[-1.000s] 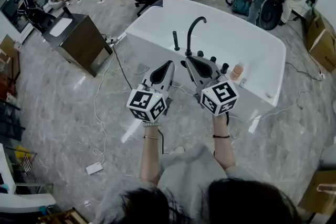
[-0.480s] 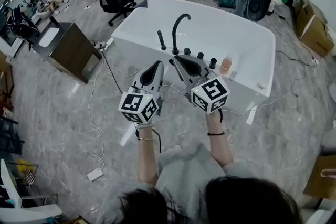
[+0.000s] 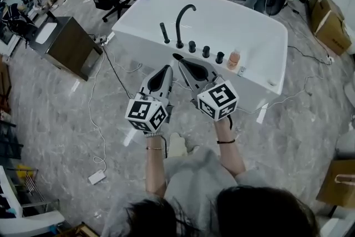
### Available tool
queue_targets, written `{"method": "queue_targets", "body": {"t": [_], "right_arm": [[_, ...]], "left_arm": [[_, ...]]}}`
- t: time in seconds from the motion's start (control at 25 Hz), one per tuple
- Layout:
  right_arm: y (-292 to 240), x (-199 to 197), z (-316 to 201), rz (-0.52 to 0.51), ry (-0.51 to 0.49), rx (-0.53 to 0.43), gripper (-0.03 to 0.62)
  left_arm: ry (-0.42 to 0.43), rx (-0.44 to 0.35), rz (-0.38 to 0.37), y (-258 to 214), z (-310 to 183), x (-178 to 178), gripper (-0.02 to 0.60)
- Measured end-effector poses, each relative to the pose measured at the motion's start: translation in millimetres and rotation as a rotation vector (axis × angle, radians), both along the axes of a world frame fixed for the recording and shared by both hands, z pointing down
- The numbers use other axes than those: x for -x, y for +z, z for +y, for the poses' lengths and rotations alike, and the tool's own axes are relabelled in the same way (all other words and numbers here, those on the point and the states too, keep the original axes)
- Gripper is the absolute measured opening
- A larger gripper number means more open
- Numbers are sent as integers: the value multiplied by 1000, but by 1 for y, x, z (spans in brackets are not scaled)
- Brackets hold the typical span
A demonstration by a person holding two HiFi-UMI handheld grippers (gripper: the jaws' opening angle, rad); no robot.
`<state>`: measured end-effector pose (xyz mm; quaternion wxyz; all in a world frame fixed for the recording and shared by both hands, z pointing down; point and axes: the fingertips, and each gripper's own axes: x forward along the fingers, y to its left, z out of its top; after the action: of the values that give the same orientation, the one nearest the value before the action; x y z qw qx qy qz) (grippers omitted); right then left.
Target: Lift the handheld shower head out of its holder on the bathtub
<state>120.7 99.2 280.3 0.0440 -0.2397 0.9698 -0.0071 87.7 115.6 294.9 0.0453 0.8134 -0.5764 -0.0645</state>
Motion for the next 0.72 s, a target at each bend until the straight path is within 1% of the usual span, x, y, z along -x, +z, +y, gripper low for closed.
{"method": "queue_targets", "body": {"t": [0.2,0.44,0.72], "right_arm": [[1,4,-12,-2,14,8,0],[1,31,-30,-2,16,8,0],[-4,60,-58,-10,36,0,-1]], "left_arm": [[6,-3,-7,-1,-5,6,5],[-6,-8,-11,-3,-20,39,5],[13,-13,-25,-9,-50,69,5]]}}
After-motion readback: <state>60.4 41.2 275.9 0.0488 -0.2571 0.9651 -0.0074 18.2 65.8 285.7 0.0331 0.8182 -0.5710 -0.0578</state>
